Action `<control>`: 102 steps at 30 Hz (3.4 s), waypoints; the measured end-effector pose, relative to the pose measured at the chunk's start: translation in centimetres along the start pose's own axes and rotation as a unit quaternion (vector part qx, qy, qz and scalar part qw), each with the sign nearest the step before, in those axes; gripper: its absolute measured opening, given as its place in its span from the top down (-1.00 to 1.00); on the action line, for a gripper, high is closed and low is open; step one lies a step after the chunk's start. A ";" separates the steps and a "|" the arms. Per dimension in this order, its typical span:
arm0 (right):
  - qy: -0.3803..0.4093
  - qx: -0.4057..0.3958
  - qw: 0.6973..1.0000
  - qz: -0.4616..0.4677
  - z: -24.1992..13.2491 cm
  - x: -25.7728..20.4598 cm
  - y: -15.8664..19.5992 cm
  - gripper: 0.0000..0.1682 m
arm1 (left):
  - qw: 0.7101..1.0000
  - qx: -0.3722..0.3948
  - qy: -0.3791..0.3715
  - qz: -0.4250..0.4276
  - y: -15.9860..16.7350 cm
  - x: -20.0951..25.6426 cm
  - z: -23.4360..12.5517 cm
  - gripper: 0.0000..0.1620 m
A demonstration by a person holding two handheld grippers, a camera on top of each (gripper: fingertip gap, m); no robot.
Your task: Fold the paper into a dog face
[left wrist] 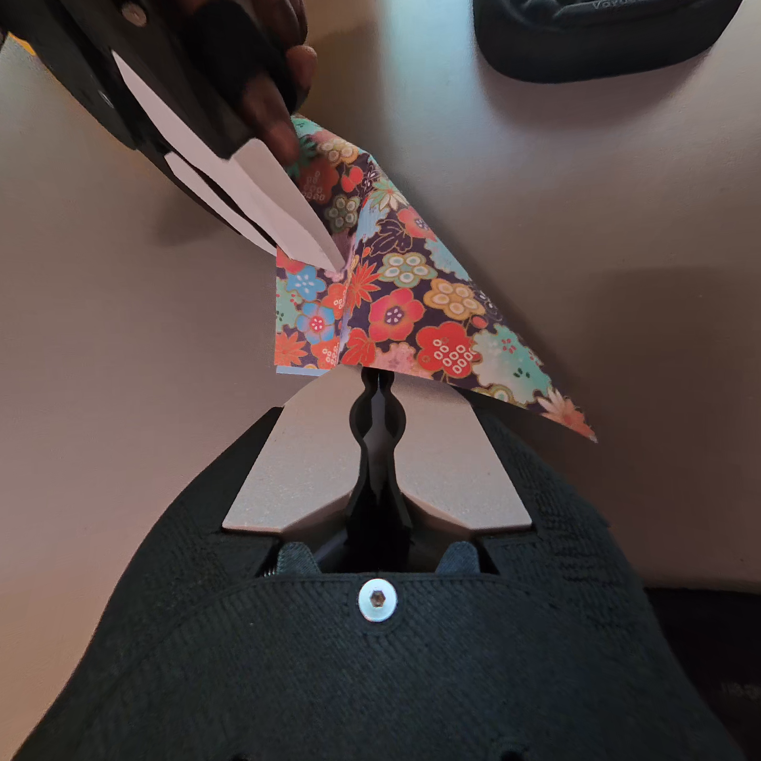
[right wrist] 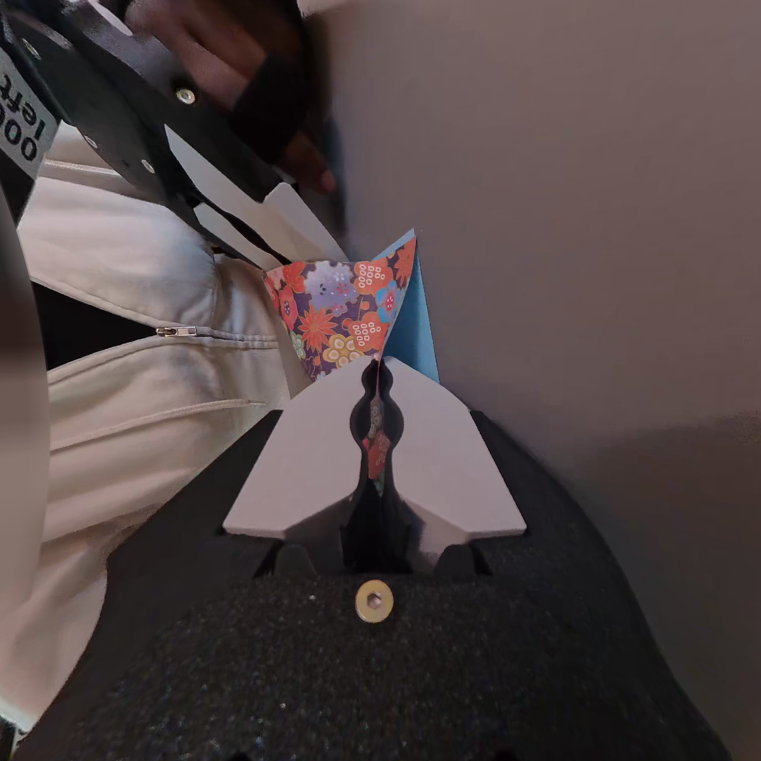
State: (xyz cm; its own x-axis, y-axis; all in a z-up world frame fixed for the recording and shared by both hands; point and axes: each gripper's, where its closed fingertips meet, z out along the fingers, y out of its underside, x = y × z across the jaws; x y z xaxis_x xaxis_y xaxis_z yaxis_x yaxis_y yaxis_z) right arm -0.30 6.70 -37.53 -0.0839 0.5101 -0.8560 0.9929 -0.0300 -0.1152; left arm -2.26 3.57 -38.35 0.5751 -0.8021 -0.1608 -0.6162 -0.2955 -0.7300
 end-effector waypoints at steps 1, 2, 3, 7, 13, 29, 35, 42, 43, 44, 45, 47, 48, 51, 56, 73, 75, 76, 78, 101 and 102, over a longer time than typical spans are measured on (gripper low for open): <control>-0.002 0.000 1.000 0.001 0.0 0.0 -0.1 1.00 | 1.000 0.000 -0.001 0.001 0.0 0.0 0.0 1.00; -0.005 -0.002 1.000 0.004 -0.1 0.0 -0.2 1.00 | 1.000 0.000 -0.002 0.002 0.0 0.0 0.0 1.00; -0.008 -0.004 1.000 0.007 -0.1 0.0 -0.2 1.00 | 1.000 0.000 -0.003 0.004 0.0 0.0 0.0 1.00; -0.013 -0.030 0.999 0.014 0.2 -0.2 0.1 1.00 | 1.000 0.001 -0.005 0.008 -0.1 0.0 0.0 1.00; -0.015 -0.025 0.999 0.024 0.1 0.0 -0.1 1.00 | 1.000 0.001 -0.009 0.013 -0.1 0.0 0.0 1.00; -0.017 -0.028 0.999 0.029 0.2 0.3 -0.3 1.00 | 1.000 0.001 -0.010 0.018 -0.1 0.0 0.0 1.00; -0.018 -0.028 0.999 0.031 0.2 0.3 -0.3 1.00 | 1.000 0.001 -0.010 0.019 -0.1 0.0 0.0 1.00; -0.002 -0.029 0.999 0.030 0.3 0.4 -0.3 1.00 | 1.000 0.002 -0.011 0.019 -0.1 0.0 0.0 1.00; 0.002 -0.029 0.999 0.028 0.3 0.4 -0.2 1.00 | 1.000 0.002 -0.011 0.019 -0.1 0.0 0.0 1.00; 0.005 -0.029 0.999 0.027 0.3 0.4 -0.2 1.00 | 1.000 0.002 -0.011 0.019 -0.1 0.0 0.0 1.00; 0.007 -0.028 0.999 0.026 0.3 0.4 -0.2 1.00 | 1.000 0.002 -0.011 0.018 -0.1 0.0 0.0 1.00; 0.009 -0.026 0.999 0.025 0.3 0.4 -0.2 1.00 | 1.000 0.002 -0.009 0.017 -0.1 0.0 0.0 1.00; 0.010 -0.025 0.999 0.025 0.3 0.4 -0.2 1.00 | 1.000 0.002 -0.010 0.017 -0.1 0.0 0.0 1.00; 0.013 -0.023 0.999 0.021 0.3 0.4 -0.2 1.00 | 1.000 0.002 -0.012 0.018 -0.1 -0.1 -0.1 1.00; 0.017 -0.016 1.000 0.016 0.3 0.5 -0.2 1.00 | 1.000 -0.003 0.004 0.006 0.2 0.1 -0.4 1.00; 0.012 -0.001 1.000 0.004 0.3 0.4 -0.3 1.00 | 0.997 0.002 -0.070 -0.027 0.0 -6.3 -1.7 1.00; 0.011 -0.002 1.000 0.003 0.3 0.4 -0.3 1.00 | 0.998 0.009 -0.057 -0.040 -0.5 -7.0 -0.9 1.00; 0.011 -0.002 1.000 0.002 0.3 0.4 -0.3 1.00 | 0.998 0.009 -0.038 -0.049 -0.6 -7.1 -0.5 1.00; 0.012 -0.001 1.000 0.002 0.3 0.4 -0.3 1.00 | 0.998 -0.001 0.008 -0.062 -0.4 -6.6 0.3 1.00; 0.009 0.024 1.000 0.017 0.3 0.5 -0.4 1.00 | 0.993 -0.009 0.070 -0.094 0.7 -5.7 0.8 0.99; 0.011 0.023 1.000 0.017 0.3 0.5 -0.4 1.00 | 0.993 -0.009 0.069 -0.093 0.8 -5.8 0.7 0.99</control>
State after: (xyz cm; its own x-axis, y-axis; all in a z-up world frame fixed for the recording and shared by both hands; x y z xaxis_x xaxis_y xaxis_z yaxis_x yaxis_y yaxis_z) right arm -0.75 6.70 -38.04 -0.0480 0.5268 -0.8487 0.9900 -0.0875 -0.1103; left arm -5.74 8.38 -38.46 0.6010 -0.7962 0.0691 -0.5168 -0.4532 -0.7263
